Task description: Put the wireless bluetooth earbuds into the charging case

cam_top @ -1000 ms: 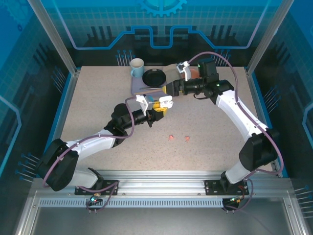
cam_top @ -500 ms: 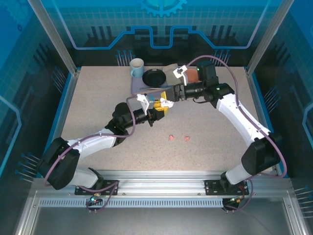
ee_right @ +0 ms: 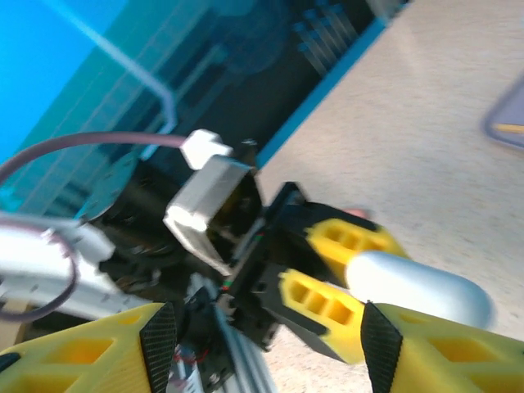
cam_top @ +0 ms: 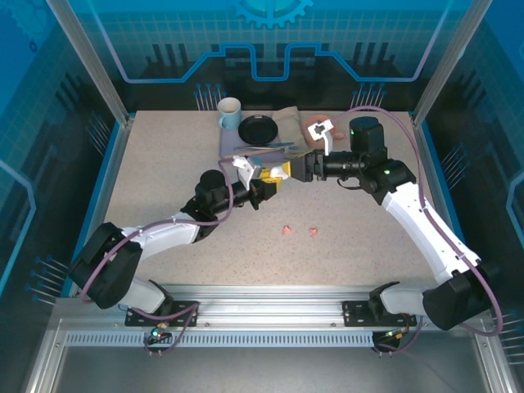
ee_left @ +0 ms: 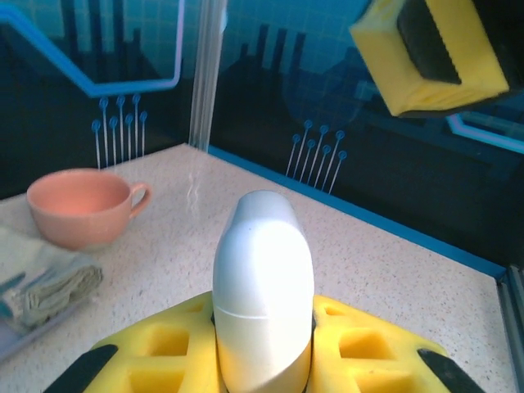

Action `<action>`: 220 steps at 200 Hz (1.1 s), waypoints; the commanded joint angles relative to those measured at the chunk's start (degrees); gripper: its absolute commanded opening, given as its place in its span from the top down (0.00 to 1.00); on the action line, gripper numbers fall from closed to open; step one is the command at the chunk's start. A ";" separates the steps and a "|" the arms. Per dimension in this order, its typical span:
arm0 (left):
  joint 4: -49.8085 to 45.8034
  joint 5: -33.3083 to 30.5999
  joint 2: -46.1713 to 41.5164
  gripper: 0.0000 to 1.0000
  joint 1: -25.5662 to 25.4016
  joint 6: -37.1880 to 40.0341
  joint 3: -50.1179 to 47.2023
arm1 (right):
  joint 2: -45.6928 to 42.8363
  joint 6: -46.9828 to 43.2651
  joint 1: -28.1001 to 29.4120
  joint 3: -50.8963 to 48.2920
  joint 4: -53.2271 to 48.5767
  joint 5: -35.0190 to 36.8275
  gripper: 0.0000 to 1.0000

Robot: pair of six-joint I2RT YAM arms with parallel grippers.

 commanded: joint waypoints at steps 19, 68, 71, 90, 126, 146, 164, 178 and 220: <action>-13.02 -3.95 6.54 1.00 0.38 -11.01 6.83 | -0.67 7.04 -2.74 -3.83 -2.19 21.00 0.35; -34.50 -3.72 21.42 1.00 2.23 -25.48 23.77 | 0.22 10.34 -3.17 -8.73 -1.44 28.48 0.35; -36.17 -3.36 22.57 1.00 2.30 -25.76 25.40 | 0.29 10.34 -3.13 -8.98 -1.32 28.59 0.35; -42.71 -3.17 28.37 1.00 2.36 -28.27 32.53 | 0.99 10.86 -3.26 -9.99 -1.19 29.85 0.35; -51.60 -1.58 36.24 1.00 3.29 -32.96 41.84 | 1.33 11.09 -3.40 -11.49 -0.75 31.91 0.35; -55.66 -1.75 39.57 1.00 3.55 -34.15 45.49 | 2.02 10.55 -3.48 -11.32 -1.09 32.05 0.35; -59.83 -1.46 42.41 0.86 4.13 -34.66 48.98 | 2.35 10.24 -3.50 -11.32 -1.34 32.43 0.35; -62.37 -1.86 43.83 0.81 4.42 -34.63 50.67 | 2.55 9.77 -3.46 -11.24 -1.58 32.78 0.34; -71.02 -3.52 46.24 0.54 5.87 -33.18 55.36 | 3.36 8.76 -3.43 -11.10 -3.13 33.02 0.32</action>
